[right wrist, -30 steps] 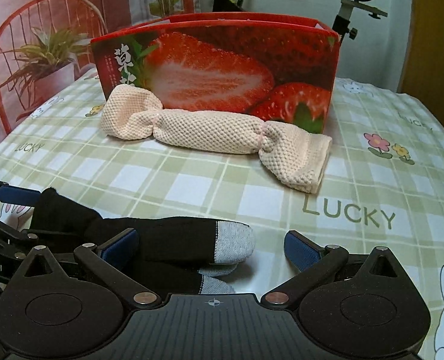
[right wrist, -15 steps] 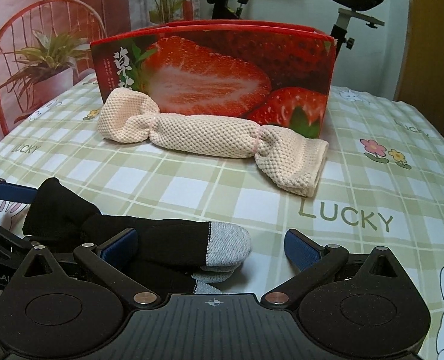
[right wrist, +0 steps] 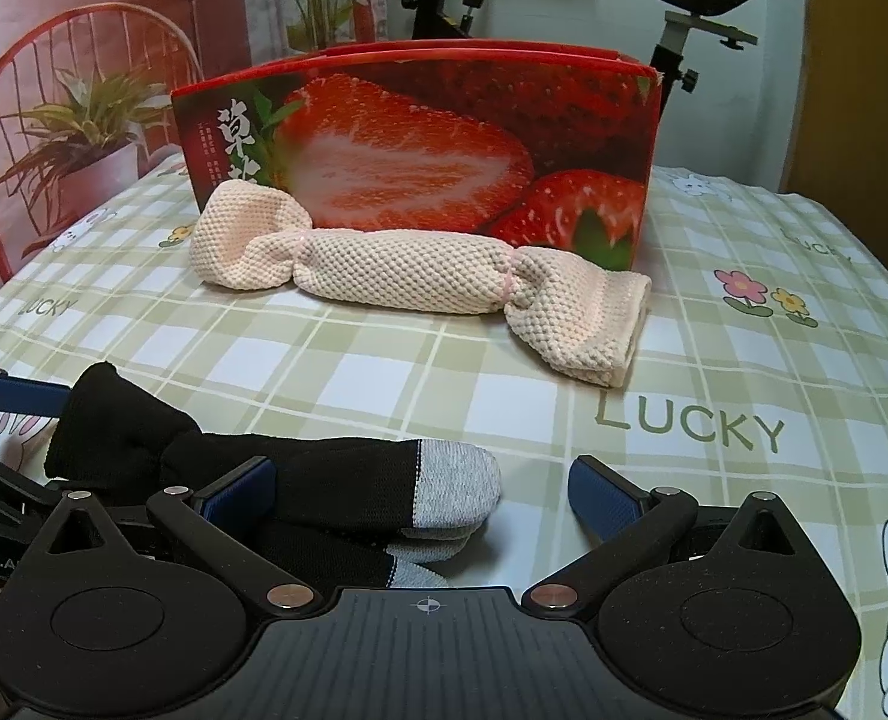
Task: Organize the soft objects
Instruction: 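Move both grippers down to the black glove on the table, then close both grippers on the black glove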
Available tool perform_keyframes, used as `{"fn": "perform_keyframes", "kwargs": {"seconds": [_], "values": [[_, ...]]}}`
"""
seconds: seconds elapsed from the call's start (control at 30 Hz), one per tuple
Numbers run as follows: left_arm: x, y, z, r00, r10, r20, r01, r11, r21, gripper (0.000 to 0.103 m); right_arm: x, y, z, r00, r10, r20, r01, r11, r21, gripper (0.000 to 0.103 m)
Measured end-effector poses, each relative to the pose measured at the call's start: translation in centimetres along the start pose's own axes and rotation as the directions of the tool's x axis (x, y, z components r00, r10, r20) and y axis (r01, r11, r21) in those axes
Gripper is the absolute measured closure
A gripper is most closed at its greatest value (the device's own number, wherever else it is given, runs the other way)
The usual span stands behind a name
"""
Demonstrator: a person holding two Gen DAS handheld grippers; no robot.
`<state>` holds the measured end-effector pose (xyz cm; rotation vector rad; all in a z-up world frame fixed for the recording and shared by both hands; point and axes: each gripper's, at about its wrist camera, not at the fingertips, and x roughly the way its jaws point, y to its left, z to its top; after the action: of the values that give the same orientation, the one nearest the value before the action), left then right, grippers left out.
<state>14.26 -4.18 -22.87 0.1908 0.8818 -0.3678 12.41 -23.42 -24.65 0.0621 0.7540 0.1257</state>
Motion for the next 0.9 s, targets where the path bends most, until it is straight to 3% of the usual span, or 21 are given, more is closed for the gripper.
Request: {"fn": "perform_keyframes", "kwargs": {"seconds": [0.2, 0.37, 0.53, 0.67, 0.7, 0.9], "values": [[-0.3, 0.5, 0.2, 0.999, -0.036, -0.016, 0.036, 0.999, 0.001, 0.000, 0.0, 0.0, -0.1, 1.000, 0.001, 0.005, -0.001, 1.000, 0.003, 0.000], [-1.8, 2.0, 0.2, 0.989, -0.150, 0.009, 0.150, 0.985, -0.085, 0.008, -0.1, -0.1, -0.2, 1.000, 0.006, 0.009, -0.006, 1.000, 0.001, 0.000], [-3.0, 3.7, 0.3, 0.981, -0.172, 0.090, 0.185, 0.968, -0.169, 0.024, -0.1, 0.0, -0.2, 1.000, 0.007, 0.007, -0.007, 1.000, 0.001, 0.000], [-1.7, 4.1, 0.2, 0.977, -0.206, 0.057, 0.214, 0.955, -0.207, 0.057, -0.2, -0.1, -0.1, 1.000, 0.014, 0.002, -0.014, 1.000, 0.003, 0.000], [-1.4, 4.0, 0.2, 0.978, -0.202, 0.051, 0.208, 0.956, -0.207, 0.061, -0.2, -0.2, -0.1, 1.000, 0.013, -0.002, -0.013, 1.000, 0.009, 0.000], [-1.3, 4.4, 0.1, 0.977, -0.202, 0.063, 0.211, 0.951, -0.224, 0.068, -1.3, -0.6, 0.0, 1.000, 0.009, -0.014, -0.008, 0.999, 0.038, 0.001]]}}
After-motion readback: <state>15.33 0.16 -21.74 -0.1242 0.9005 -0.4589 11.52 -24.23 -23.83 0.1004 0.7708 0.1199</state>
